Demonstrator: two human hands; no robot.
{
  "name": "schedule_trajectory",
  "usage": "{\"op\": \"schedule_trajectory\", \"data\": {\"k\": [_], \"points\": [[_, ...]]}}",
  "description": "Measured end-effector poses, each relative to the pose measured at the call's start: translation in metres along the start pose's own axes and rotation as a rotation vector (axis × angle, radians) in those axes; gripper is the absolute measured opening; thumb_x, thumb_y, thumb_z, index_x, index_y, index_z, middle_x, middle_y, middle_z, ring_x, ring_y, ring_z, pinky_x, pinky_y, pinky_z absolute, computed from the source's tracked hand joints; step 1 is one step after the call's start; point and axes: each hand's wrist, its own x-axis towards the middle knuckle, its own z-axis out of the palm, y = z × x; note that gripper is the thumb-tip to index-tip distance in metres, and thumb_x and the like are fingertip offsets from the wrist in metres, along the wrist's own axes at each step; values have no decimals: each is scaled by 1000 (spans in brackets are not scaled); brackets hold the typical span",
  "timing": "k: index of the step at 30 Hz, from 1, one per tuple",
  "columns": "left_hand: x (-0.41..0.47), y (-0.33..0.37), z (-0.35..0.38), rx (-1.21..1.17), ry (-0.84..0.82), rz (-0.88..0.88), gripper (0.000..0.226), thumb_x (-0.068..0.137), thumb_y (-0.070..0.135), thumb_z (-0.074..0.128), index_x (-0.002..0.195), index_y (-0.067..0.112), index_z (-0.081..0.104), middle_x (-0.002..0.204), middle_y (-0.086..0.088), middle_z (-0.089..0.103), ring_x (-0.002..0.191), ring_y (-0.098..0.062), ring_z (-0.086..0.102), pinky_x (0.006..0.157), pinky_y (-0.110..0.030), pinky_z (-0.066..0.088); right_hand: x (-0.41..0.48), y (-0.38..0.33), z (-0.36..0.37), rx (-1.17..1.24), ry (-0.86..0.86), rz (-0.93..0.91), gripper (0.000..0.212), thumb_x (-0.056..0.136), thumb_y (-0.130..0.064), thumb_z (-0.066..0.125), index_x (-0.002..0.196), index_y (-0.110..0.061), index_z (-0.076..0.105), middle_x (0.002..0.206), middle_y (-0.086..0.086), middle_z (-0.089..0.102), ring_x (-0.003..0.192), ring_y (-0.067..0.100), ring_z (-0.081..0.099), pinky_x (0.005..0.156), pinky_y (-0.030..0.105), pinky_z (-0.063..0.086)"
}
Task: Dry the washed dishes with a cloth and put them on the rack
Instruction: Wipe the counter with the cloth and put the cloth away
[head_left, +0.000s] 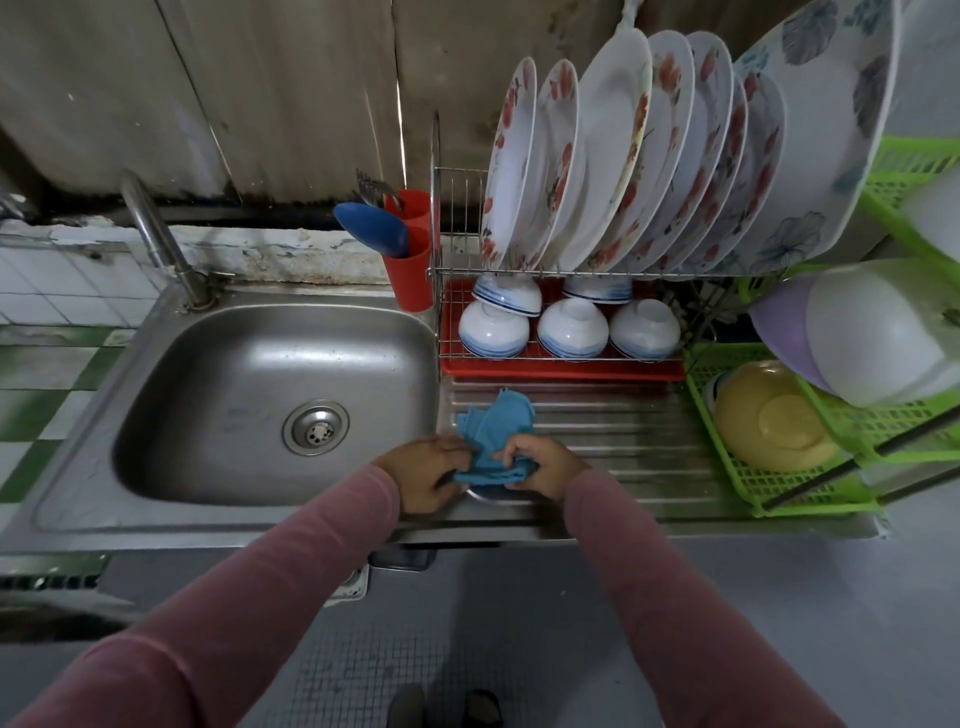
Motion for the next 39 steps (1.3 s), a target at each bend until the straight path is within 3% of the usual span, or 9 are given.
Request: {"op": "schedule_trajectory", "data": {"k": [5,7,13,16,20,24,29,35,39], "points": [[1,9,-10,-239,4,-159,28,103,36,42,126,21,48,111,-7,62,94,-21,59,87,-34,52,4,3,-11,52,44,3,25,84,2,73,91,-19,62,93,2,67,91,17,62,95,38,49],[7,14,-14,-360,57,-258,27,104,39,38,125,22,44,101,-4,63,87,-21,61,80,-31,51,8,-2,-13,136,118,33,17,92,-5,67,105,-15,64,99,1,68,92,14,63,92,30,50],[38,24,-12,-577,352,-517,32,104,39,39,125,16,43,112,-13,66,97,-31,63,87,-34,50,32,-5,-6,-136,351,98,28,100,-28,55,115,-6,61,115,14,60,105,28,58,93,36,47],[48,22,-1,-369,458,-467,43,101,34,43,140,17,39,129,-13,56,112,-33,57,97,-41,48,41,-7,-6,-267,400,158,38,100,-32,52,127,-5,55,125,16,54,115,31,53,98,37,44],[53,13,13,185,283,-251,58,95,39,21,148,25,41,155,-7,35,145,-33,29,117,-52,21,42,-9,-5,-470,415,153,40,100,-35,52,131,-10,51,131,13,50,116,31,53,91,37,44],[49,15,15,206,149,-378,75,91,49,-6,155,23,23,164,3,14,152,-22,4,120,-45,-4,33,-6,10,-572,557,-56,48,103,-30,39,142,-3,47,145,17,47,133,33,45,112,38,33],[45,23,17,240,114,-397,60,104,35,21,157,20,-3,165,1,-5,152,-22,-7,119,-45,-11,37,8,22,-723,221,-47,57,108,-33,19,158,-11,5,166,2,-1,153,19,-7,119,31,-11],[51,27,9,286,-10,-441,62,103,37,19,157,19,-6,165,1,-5,152,-24,-10,117,-51,-16,44,15,6,-853,84,-64,60,106,-45,14,159,-18,1,166,-3,-6,153,16,-10,120,35,-12],[52,25,4,240,-13,-439,60,103,40,17,157,24,-4,165,4,-4,151,-22,-11,116,-51,-16,36,14,14,-827,223,-58,86,84,-54,-11,159,-17,11,166,-2,9,153,15,4,120,31,-6]]}}
